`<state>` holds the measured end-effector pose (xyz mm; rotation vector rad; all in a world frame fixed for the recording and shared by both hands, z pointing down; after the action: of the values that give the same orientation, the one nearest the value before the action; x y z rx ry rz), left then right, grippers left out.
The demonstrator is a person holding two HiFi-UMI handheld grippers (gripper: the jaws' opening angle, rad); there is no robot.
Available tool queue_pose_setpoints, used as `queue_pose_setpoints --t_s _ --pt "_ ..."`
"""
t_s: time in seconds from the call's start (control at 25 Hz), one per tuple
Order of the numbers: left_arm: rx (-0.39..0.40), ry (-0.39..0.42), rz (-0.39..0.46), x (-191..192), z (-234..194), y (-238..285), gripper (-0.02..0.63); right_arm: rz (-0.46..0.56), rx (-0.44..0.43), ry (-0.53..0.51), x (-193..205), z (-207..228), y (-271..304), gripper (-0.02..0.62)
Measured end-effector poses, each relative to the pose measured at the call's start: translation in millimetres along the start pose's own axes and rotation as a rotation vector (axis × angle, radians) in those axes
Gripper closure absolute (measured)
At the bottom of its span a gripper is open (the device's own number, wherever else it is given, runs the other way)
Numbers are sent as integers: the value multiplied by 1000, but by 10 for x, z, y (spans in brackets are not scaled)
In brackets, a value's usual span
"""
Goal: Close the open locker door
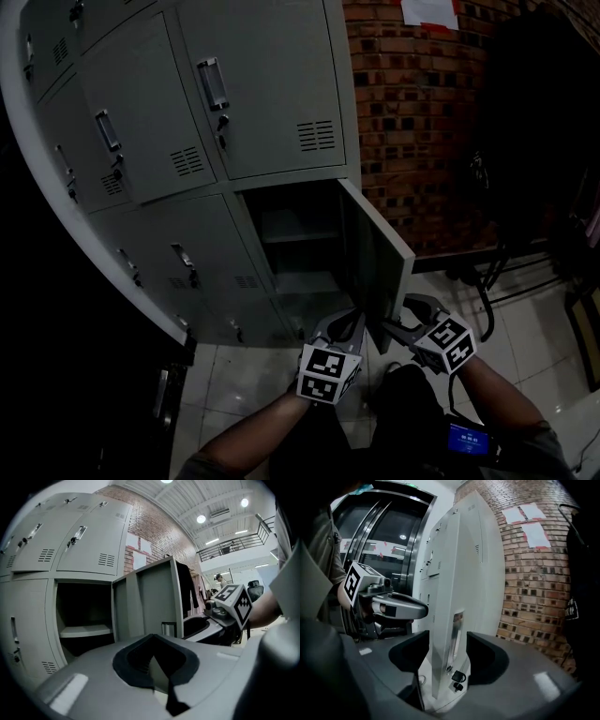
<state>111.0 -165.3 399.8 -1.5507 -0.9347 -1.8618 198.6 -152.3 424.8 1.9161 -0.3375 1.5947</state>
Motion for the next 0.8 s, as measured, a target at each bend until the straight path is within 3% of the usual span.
queue_pose_setpoints --t_s 0.2,0.6,0.68,0.8 --pt "3 -2 -2 52 -76 11 606 11 -12 -44 -58 -42 95 402" --pt "-39 -35 -9 215 -390 -169 606 -6 -76 -70 -164 -426 390 376" --pt "-54 -44 -9 246 -492 -244 606 -8 -95 -97 -222 -559 507 411" --pt "-91 -52 -4 290 -679 -358 606 -12 -109 -114 -311 -712 720 411"
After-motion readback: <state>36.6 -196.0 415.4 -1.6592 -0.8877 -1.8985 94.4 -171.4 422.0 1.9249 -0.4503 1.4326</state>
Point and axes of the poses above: the fingertips, and each gripper's own axes: y forward along the fingers, z to its right, x out of its underside, the point moved 3 cm from there along -y, backward along the fingers, and after that the axes turned 3 degrees about -x, right-handed, at the moved point
